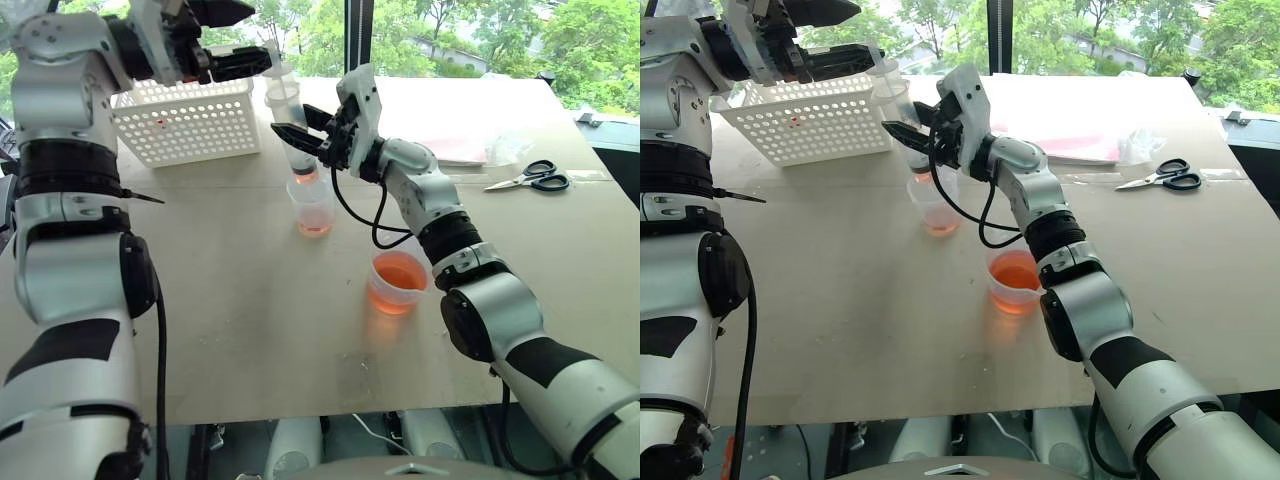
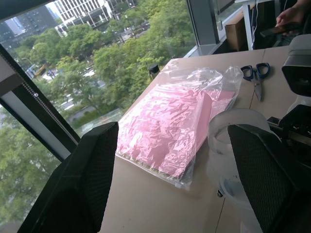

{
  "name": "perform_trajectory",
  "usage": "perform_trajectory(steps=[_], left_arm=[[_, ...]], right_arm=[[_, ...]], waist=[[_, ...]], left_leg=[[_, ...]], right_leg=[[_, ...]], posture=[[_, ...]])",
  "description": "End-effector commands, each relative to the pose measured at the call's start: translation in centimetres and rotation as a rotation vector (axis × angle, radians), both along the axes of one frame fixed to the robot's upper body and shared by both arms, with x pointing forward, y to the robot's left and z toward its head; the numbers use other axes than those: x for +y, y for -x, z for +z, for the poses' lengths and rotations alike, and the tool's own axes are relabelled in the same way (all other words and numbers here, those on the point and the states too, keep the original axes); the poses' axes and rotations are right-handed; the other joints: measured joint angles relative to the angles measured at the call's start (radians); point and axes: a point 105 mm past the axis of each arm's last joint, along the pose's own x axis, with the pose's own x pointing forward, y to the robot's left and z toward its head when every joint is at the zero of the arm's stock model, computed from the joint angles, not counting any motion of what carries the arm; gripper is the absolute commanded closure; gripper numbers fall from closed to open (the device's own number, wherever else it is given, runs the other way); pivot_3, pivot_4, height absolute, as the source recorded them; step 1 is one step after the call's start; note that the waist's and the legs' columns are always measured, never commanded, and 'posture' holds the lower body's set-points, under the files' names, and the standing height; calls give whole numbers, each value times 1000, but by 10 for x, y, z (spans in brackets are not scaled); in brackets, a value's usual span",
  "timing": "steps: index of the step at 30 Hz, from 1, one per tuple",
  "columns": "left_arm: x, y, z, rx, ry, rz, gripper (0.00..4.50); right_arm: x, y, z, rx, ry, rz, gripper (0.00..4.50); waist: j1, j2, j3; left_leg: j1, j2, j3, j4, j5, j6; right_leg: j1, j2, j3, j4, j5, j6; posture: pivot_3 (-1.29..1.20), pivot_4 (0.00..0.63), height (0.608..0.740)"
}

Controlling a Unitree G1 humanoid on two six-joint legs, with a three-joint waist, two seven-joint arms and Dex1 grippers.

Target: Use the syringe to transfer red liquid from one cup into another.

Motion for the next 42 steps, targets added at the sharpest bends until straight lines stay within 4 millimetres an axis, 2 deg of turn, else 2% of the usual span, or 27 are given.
perform_trajectory(steps=[1, 4, 7, 23, 35, 42], left_arm=[[-16, 8, 9, -45, -28, -77, 1634], [-25, 16, -1, -3, -42, -164, 3154], [-25, 17, -9, 20, -49, -177, 4496], [-25, 22, -57, 139, -86, -155, 4500], [-32, 20, -75, 171, -92, -162, 4500], [-34, 19, -76, 169, -86, -163, 4500]], right_arm=[[7, 11, 18, -79, -8, 45, 3051], [7, 12, 18, -79, -8, 47, 3052], [7, 11, 18, -78, -7, 44, 3052], [7, 12, 27, -88, -17, 57, 3055], [-4, 4, 34, -115, 1, 15, 3057], [-7, 1, 38, -123, 2, 1, 3058]], waist=[[0, 0, 0], [-1, 0, 0], [-4, 0, 0], [-1, 0, 0], [-1, 0, 0], [-1, 0, 0]], left_leg=[[0, 0, 0, 0, 0, 0], [0, 0, 0, 0, 0, 0], [0, 0, 0, 0, 0, 0], [1, 0, 0, 1, 1, -2], [0, 0, 0, 1, 2, -4], [1, 0, 0, 1, 2, -4]], right_leg=[[0, 0, 0, 0, 0, 0], [0, 0, 0, 0, 0, 0], [0, 0, 0, 0, 0, 0], [0, 0, 0, 1, 0, 0], [0, 0, 0, 1, 0, 0], [0, 0, 0, 2, 0, 0]], posture=[[0, 150, 740], [0, 150, 740], [0, 150, 740], [0, 150, 740], [0, 150, 740], [0, 150, 740]])
